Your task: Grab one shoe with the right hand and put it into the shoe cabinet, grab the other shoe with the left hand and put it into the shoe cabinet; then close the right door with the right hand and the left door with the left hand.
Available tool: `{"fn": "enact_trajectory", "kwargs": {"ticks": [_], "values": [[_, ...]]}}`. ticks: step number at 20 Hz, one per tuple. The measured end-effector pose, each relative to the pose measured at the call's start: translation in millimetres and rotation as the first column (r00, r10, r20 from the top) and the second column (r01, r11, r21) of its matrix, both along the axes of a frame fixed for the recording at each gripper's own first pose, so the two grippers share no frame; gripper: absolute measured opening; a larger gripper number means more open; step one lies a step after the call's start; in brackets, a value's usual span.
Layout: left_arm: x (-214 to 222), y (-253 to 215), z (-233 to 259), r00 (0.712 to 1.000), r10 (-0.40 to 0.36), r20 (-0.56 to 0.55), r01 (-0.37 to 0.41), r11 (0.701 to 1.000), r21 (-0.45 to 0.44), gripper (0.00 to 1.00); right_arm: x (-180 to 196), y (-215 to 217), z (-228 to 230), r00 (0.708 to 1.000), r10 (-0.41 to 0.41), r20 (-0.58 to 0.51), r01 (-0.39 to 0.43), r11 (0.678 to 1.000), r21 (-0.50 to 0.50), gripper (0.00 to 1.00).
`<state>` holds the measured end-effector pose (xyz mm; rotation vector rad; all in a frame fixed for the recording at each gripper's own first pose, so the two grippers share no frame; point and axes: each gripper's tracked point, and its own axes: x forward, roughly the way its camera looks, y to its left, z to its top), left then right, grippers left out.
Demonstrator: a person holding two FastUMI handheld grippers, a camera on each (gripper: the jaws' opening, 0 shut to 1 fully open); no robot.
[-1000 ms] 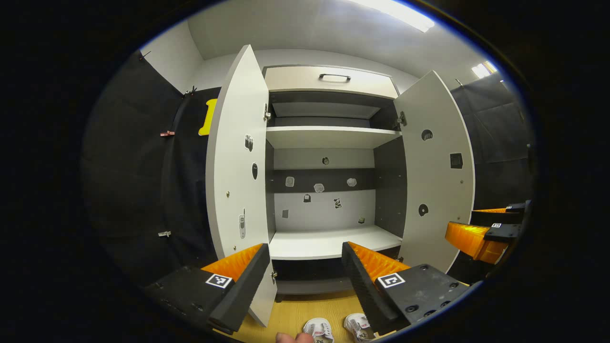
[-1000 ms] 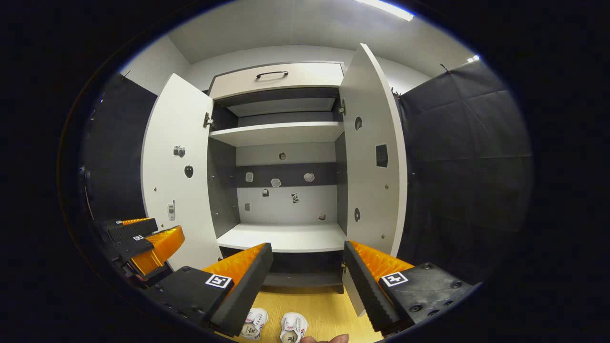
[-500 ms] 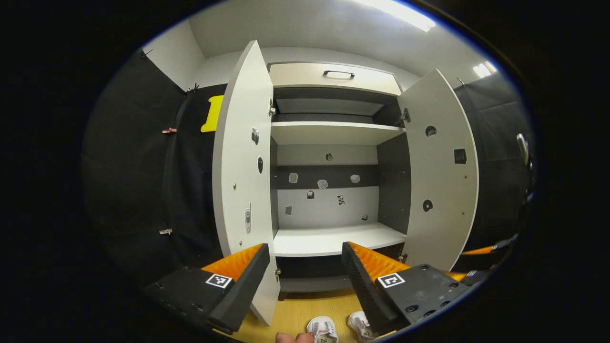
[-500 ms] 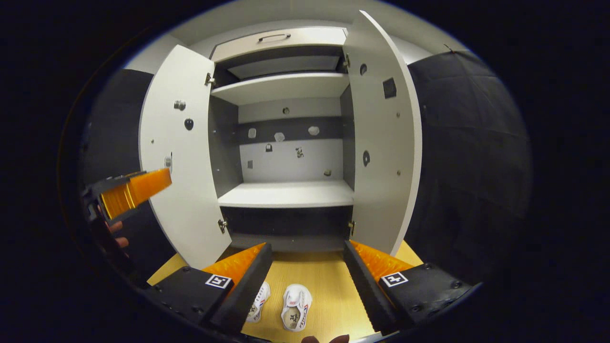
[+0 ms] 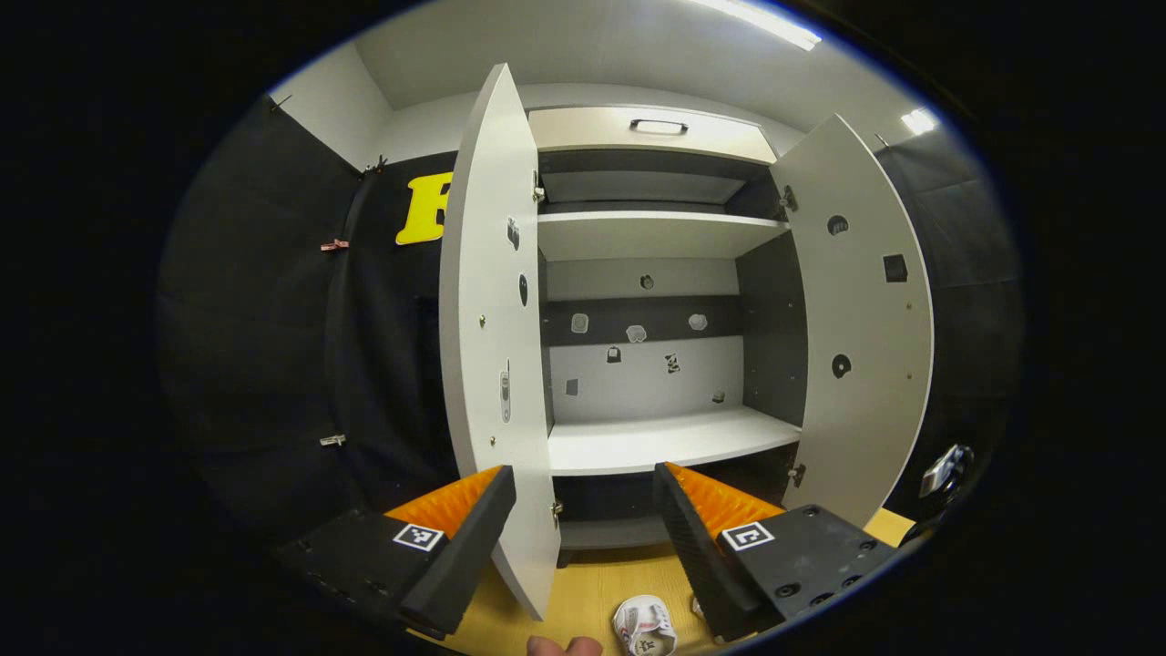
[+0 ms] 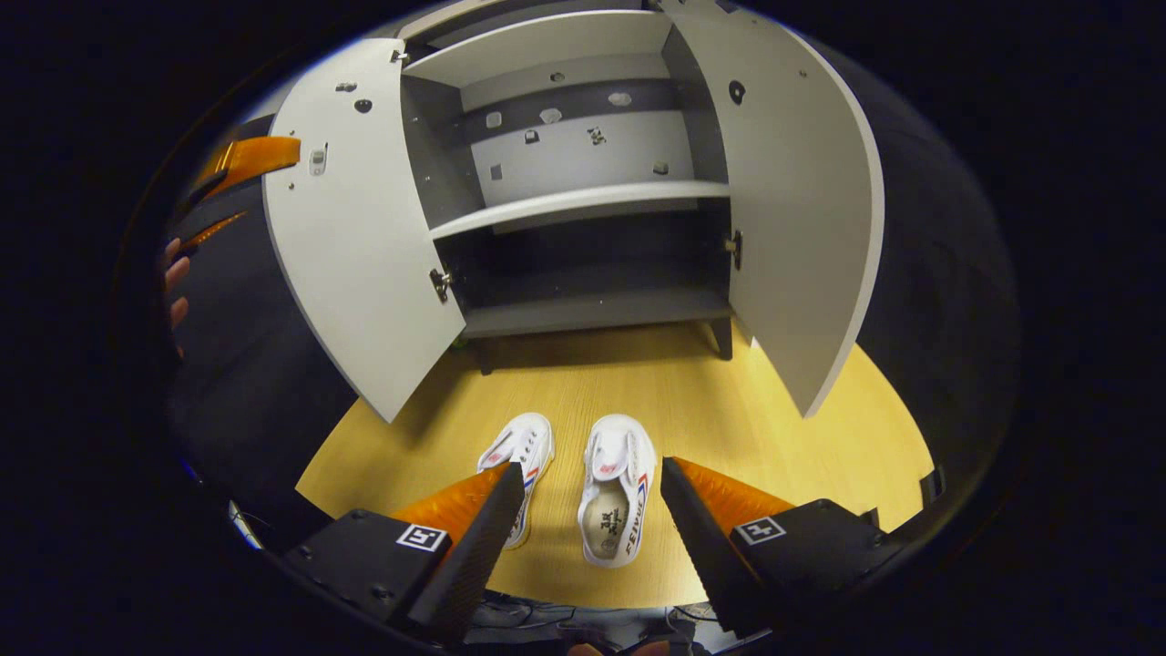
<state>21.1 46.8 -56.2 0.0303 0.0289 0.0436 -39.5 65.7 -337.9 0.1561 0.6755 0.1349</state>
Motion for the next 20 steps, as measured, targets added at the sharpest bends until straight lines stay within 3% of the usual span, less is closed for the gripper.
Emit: {"fn": "enact_trajectory", "kwargs": {"ticks": [5, 7, 8, 13, 14, 15, 20], "values": [[0, 1, -16, 1.000, -0.020, -0.012, 0.020, 1.000, 0.017, 0.95, 10, 20, -70, 0.997, 0.005, -0.083, -0.003, 1.000, 0.026, 0.98], [1, 1, -24, 0.999, -0.028, -0.028, 0.028, 0.999, 0.015, 0.95, 16, 24, -94, 0.995, 0.003, -0.104, -0.001, 1.000, 0.021, 0.92], [1, 1, -27, 0.999, -0.026, -0.035, 0.026, 1.000, 0.014, 0.95, 21, 26, -105, 0.994, 0.003, -0.109, -0.001, 1.000, 0.017, 0.81], [4, 6, -42, 0.999, -0.012, -0.051, 0.013, 1.000, 0.018, 0.94, 53, 35, -152, 0.992, -0.030, -0.125, 0.029, 1.000, -0.008, 0.76], [3, 6, -48, 0.998, -0.012, -0.061, 0.013, 1.000, 0.021, 0.95, 61, 32, -159, 0.992, -0.045, -0.120, 0.042, 0.999, -0.026, 0.60], [2, 6, -52, 0.997, -0.013, -0.070, 0.014, 1.000, 0.023, 0.95, 69, 34, -166, 0.992, -0.057, -0.114, 0.053, 0.998, -0.034, 0.52], [0, 9, -63, 0.995, 0.000, -0.096, 0.001, 1.000, 0.018, 0.95, 91, 31, -170, 0.994, -0.091, -0.066, 0.087, 0.995, -0.058, 0.24]]}}
